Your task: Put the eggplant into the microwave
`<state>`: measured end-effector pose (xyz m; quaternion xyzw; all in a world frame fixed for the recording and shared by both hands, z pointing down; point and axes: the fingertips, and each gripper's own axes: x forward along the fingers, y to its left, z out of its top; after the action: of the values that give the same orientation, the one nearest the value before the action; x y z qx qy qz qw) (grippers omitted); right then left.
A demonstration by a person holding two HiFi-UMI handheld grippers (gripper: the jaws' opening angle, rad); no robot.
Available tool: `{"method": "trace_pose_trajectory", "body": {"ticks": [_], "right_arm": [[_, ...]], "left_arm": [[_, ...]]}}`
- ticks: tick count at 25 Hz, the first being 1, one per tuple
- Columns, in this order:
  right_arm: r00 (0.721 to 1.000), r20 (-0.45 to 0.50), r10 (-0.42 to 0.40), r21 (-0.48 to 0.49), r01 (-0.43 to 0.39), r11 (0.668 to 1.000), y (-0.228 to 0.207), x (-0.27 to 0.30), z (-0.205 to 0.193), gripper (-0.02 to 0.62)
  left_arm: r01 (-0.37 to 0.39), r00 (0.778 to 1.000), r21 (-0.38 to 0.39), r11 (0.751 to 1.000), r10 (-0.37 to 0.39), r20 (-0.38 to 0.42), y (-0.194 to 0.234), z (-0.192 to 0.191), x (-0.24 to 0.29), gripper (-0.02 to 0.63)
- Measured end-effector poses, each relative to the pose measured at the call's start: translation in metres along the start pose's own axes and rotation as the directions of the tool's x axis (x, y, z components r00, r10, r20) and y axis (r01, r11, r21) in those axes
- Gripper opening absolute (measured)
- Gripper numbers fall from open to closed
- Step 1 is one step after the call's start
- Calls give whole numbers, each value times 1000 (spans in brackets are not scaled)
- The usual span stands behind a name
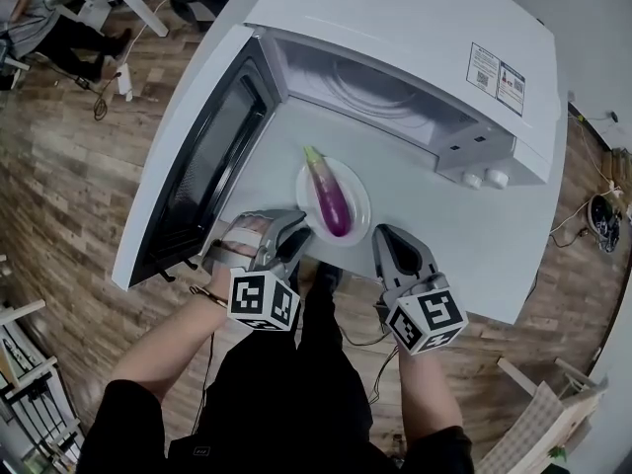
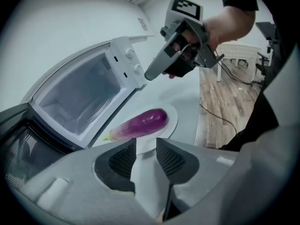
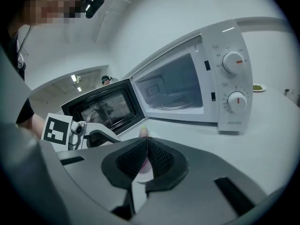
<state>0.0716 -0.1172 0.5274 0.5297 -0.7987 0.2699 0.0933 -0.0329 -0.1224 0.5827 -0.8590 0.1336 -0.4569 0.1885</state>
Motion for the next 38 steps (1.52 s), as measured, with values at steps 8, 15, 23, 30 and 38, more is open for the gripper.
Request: {"method": "trace_pose_trajectory", "body": {"ticks": [8, 15, 23, 30, 38], "right_arm": [[998, -55, -13, 28, 15, 999, -13, 11, -15, 15], [991, -127, -34, -18, 32, 999, -28, 27, -22, 17], [973, -230, -4, -32, -4, 999, -37, 45, -29, 19], [942, -337, -1, 8, 4, 1000, -42, 62, -45, 87], [925, -378, 40, 49, -23, 999, -44, 73, -50, 87]], "left_arm": [[15, 1000, 91, 996, -12, -26, -6, -6, 11, 120], [13, 998, 205, 979, -2, -55, -11, -12, 16, 120], [-11, 998, 318, 948, 32, -60, -9, -17, 19, 120], [-25, 996, 357, 934, 54, -71, -10, -23, 24, 120], [-64, 993, 455, 888, 101, -57, -7, -22, 29, 118]]}}
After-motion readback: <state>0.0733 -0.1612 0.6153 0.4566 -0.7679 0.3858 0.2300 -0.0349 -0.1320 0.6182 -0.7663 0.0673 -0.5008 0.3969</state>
